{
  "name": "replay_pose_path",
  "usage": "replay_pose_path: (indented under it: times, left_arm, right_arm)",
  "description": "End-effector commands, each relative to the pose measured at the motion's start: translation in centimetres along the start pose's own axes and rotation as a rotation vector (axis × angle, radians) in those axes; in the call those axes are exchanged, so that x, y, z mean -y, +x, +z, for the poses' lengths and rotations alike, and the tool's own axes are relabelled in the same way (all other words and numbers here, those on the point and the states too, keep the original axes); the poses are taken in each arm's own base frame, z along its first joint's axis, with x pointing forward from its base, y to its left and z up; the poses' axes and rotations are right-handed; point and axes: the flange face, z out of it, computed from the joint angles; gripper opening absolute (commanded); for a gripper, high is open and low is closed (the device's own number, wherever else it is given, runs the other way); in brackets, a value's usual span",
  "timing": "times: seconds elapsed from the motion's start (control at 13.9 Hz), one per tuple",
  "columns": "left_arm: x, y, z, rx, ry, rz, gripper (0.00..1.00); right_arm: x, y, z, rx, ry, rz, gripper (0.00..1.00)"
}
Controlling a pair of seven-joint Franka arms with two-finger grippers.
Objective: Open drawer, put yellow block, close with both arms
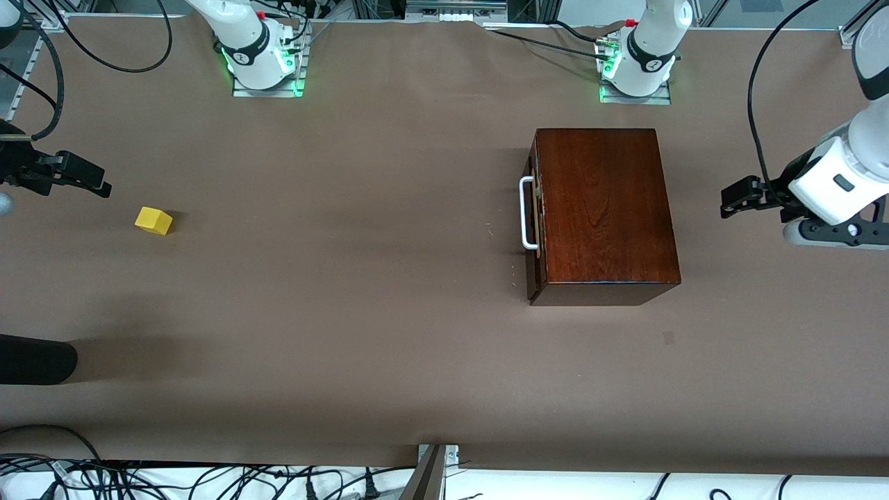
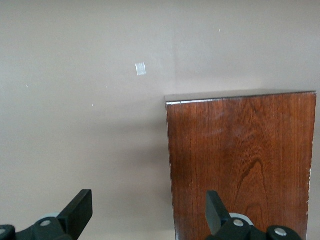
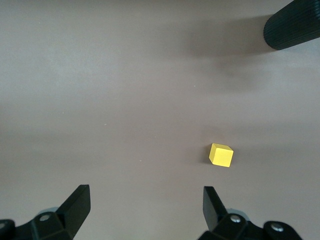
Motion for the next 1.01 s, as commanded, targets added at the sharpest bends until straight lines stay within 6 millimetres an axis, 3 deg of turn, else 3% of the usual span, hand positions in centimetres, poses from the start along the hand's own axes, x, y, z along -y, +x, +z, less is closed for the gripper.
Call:
replay_pose_path:
  times: [0.0, 0.14, 0.43, 0.65, 0.86, 0.93]
  left_arm:
    - [-2.4, -0.3, 0.0, 0.02, 0.019, 0.051, 1.0]
    - [-5.5, -0.4, 0.3, 0.025, 0.022, 0.08, 1.0]
    - [-13.5, -1.1, 1.8, 0.045, 0.037, 0.106, 1.0]
    - [-21.7, -2.6, 4.4, 0.076, 0.058, 0.072, 1.0]
    - [-30.5, -5.1, 8.6, 0.123, 0.097, 0.063, 1.0]
    - [-32.6, -5.8, 10.0, 0.14, 0.107, 0.084, 1.0]
  right_arm:
    - [-0.1, -0.5, -0.5, -0.006, 0.018, 0.005, 1.0]
    - [0.0, -0.4, -0.5, -0.011, 0.018, 0.003, 1.0]
    - [-0.3, -0.4, -1.2, -0.026, 0.016, 0.008, 1.0]
    - [-0.2, -0.3, -1.0, -0.025, 0.017, 0.006, 1.0]
    - [-0.2, -0.3, -1.0, -0.025, 0.016, 0.006, 1.0]
    - [-0.3, -0.3, -1.0, -0.025, 0.016, 0.008, 1.0]
